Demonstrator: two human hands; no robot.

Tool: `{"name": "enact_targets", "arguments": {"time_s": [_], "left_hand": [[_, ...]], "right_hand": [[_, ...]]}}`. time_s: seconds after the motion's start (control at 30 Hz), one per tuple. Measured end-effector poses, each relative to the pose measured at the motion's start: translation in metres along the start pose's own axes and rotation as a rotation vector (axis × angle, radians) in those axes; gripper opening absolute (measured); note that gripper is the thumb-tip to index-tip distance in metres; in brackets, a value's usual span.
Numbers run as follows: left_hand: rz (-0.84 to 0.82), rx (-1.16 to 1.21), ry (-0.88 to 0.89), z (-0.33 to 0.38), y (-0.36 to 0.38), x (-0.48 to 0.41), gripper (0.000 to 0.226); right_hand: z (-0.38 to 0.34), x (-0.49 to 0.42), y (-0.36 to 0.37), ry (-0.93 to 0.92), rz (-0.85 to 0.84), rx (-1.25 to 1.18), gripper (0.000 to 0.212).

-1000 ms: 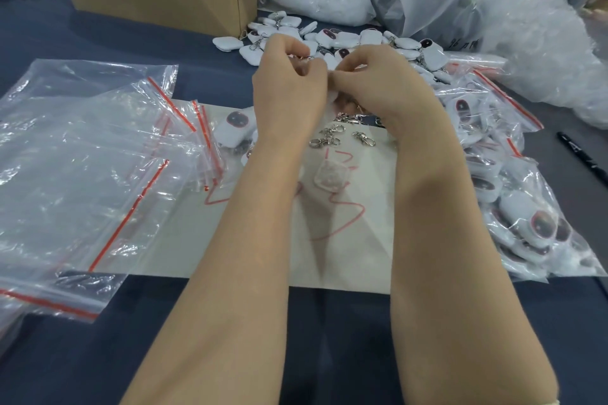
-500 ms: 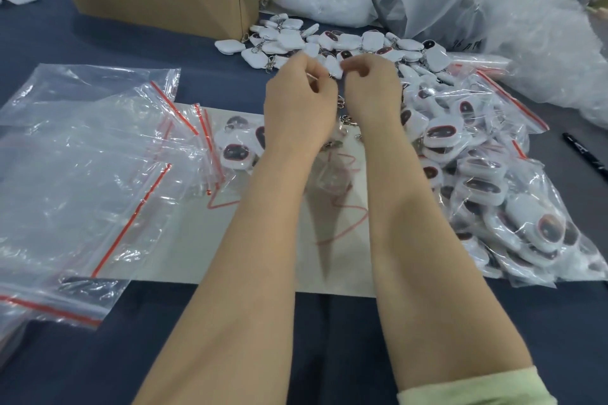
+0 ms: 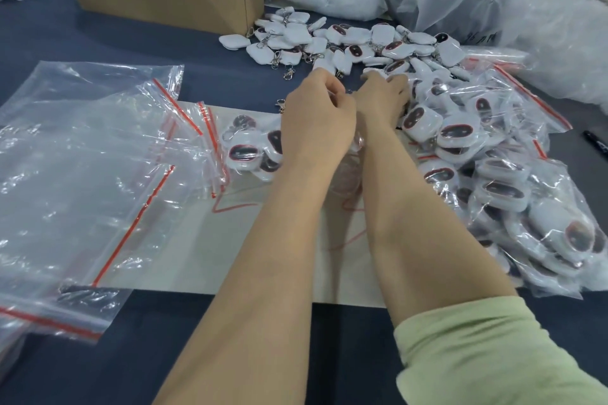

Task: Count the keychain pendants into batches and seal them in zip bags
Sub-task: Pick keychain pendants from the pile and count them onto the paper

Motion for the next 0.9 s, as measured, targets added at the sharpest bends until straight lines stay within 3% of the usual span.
{"name": "enact_targets", "arguments": {"time_s": [0.17,0.3,0.47,0.57,0.7,0.77,0.9], "left_hand": [[0.012,0.010,-0.013,0.000,-0.002,0.000,0.010],[0.014,0.001,-0.015,0.001,-0.002,-0.001,0.009],[0.017,-0.004,-0.019,0.000,-0.001,-0.002,0.011],[0.017,-0.011,-0.013,0.000,-0.001,-0.003,0.012],[0.015,-0.016,-0.014,-0.001,-0.001,-0.003,0.011],[0.022,-0.016,-0.019,-0.001,-0.002,-0.003,0.011],[0.029,-0.005,-0.027,-0.002,-0.002,-0.004,0.012]], "right_hand": [[0.001,-0.001,-0.017,-0.003,0.106,-0.094,0.044],[0.000,0.009,-0.022,0.000,0.106,-0.408,0.038],[0.006,0.018,-0.032,0.162,0.088,-0.949,0.037],[0.013,0.023,-0.034,0.311,0.102,-1.124,0.046],[0.010,0.035,-0.018,0.604,-0.110,-1.562,0.037],[0.009,0.040,-0.015,0.632,-0.204,-1.530,0.037],[0.004,0.045,-0.008,0.504,-0.380,-1.283,0.027]]}}
Point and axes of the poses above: each hand's wrist, its own x-axis away from the middle knuckle, its own y-axis out of the palm, z = x × y, the point moved 7 cm from there along -x, towards the middle knuckle, and after that the axes turned 6 degrees about z, right-handed, at the moved point
